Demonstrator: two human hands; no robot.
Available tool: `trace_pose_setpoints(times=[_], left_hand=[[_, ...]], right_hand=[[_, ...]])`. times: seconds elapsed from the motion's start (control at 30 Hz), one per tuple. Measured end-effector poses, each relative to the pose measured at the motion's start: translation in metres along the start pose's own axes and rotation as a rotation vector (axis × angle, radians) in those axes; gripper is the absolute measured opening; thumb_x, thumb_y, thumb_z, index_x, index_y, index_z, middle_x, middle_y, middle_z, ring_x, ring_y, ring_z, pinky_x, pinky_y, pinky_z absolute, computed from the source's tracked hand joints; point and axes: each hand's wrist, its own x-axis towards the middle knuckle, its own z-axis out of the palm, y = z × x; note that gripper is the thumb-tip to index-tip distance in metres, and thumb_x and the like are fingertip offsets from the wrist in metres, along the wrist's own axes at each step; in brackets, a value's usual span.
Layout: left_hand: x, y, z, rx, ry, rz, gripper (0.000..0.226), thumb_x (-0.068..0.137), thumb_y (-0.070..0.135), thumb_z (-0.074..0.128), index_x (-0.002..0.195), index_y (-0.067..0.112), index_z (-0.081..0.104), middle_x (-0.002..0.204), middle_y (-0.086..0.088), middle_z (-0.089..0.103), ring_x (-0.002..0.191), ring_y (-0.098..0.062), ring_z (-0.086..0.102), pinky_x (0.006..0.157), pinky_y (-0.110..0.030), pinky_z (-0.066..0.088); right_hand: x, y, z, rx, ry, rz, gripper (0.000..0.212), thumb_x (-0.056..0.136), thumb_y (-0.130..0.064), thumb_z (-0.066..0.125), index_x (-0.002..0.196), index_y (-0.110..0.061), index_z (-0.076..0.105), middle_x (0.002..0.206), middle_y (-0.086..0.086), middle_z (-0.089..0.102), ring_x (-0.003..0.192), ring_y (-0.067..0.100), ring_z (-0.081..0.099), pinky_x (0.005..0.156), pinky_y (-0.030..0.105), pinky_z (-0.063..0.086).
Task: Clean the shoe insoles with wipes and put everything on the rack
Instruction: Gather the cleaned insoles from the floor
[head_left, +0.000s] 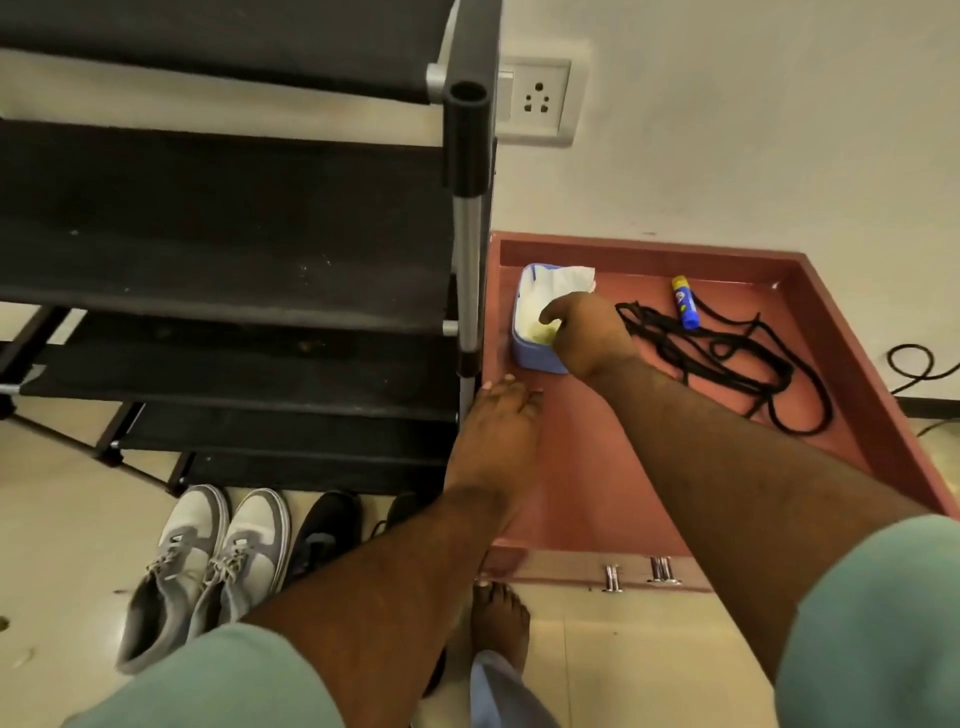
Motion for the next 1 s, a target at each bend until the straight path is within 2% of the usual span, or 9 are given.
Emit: trace_pose_setpoints(times=[0.1,0.23,0.37,0.47,0.67,0.77,0.8,0.9,1.0], left_hand=[[-0.007,-0.002,-0.002,-0.062,-0.006,-0.012,0.050,0.101,0.018,0.046,0.150,0.013,0.039,0.157,-0.006,0.034,0.147,-0.023,0.024,0.124,-0.035,0.016],[-0.059,-0.016,-0.016,-0.103,-0.134,0.061,0.053,0.102,0.026,0.047,0.151,0.009,0.036,0.162,-0.008,0.025,0.152,-0.026,0.010,0.125,-0.039,0.006],[-0.154,-0.043,-0.031,-0.080,-0.195,-0.008,0.062,0.101,0.027,0.048,0.156,0.016,0.024,0.164,-0.008,0.019,0.152,-0.026,0.009,0.123,-0.037,0.006],[-0.239,-0.079,-0.035,-0.052,-0.252,-0.250,0.067,0.098,0.024,0.051,0.157,0.015,0.021,0.162,-0.011,0.023,0.151,-0.029,0.013,0.122,-0.037,0.012],[-0.359,-0.127,-0.024,-0.190,-0.357,-0.667,0.059,0.093,0.016,0.056,0.149,0.012,0.037,0.142,-0.015,0.047,0.133,-0.033,0.043,0.107,-0.036,0.037],[-0.378,-0.132,-0.008,-0.252,-0.443,-0.798,0.048,0.099,0.022,0.050,0.145,0.010,0.041,0.141,-0.015,0.050,0.131,-0.032,0.048,0.108,-0.039,0.039],[-0.381,-0.135,0.001,-0.288,-0.461,-0.840,0.046,0.100,0.022,0.050,0.144,0.009,0.043,0.143,-0.014,0.050,0.132,-0.031,0.048,0.108,-0.037,0.039],[-0.374,-0.147,0.028,-0.371,-0.468,-0.900,0.043,0.101,0.020,0.052,0.141,0.004,0.047,0.142,-0.015,0.053,0.131,-0.031,0.050,0.106,-0.036,0.040],[-0.365,-0.146,0.056,-0.442,-0.534,-0.954,0.044,0.102,0.020,0.052,0.142,0.004,0.046,0.143,-0.016,0.053,0.130,-0.031,0.050,0.107,-0.035,0.040]], right_hand=[[-0.020,-0.005,-0.008,0.086,0.094,0.041,0.038,0.081,0.007,0.050,0.112,-0.004,0.068,0.120,0.015,0.064,0.115,0.032,0.055,0.097,0.027,0.036],[-0.093,-0.036,-0.017,0.199,0.222,0.020,0.028,0.082,0.004,0.053,0.104,0.000,0.071,0.110,0.019,0.068,0.105,0.033,0.060,0.088,0.024,0.038],[-0.182,-0.080,-0.016,0.527,0.245,0.078,0.012,0.081,-0.005,0.067,0.090,-0.003,0.074,0.084,0.010,0.072,0.077,0.007,0.060,0.069,0.012,0.042],[-0.254,-0.114,0.004,0.702,0.143,0.134,0.009,0.079,-0.008,0.070,0.080,-0.016,0.073,0.074,-0.005,0.068,0.064,-0.006,0.058,0.064,0.013,0.045],[-0.331,-0.165,0.087,0.681,-0.118,0.292,0.003,0.078,-0.011,0.073,0.076,-0.014,0.072,0.077,0.001,0.070,0.074,0.015,0.065,0.075,0.031,0.053],[-0.348,-0.172,0.123,0.590,-0.232,0.362,0.004,0.080,-0.013,0.071,0.076,-0.012,0.070,0.073,-0.002,0.064,0.066,0.009,0.057,0.063,0.006,0.039],[-0.351,-0.171,0.140,0.594,-0.259,0.405,0.008,0.080,-0.011,0.071,0.073,-0.014,0.069,0.070,-0.002,0.062,0.065,0.012,0.056,0.061,0.005,0.038],[-0.347,-0.158,0.184,0.615,-0.337,0.573,0.021,0.079,-0.008,0.072,0.064,-0.019,0.063,0.067,0.002,0.062,0.073,0.028,0.061,0.069,0.033,0.052],[-0.331,-0.139,0.227,0.570,-0.487,0.677,0.014,0.083,-0.009,0.069,0.072,-0.013,0.062,0.065,0.003,0.057,0.071,0.025,0.056,0.075,0.038,0.049]])
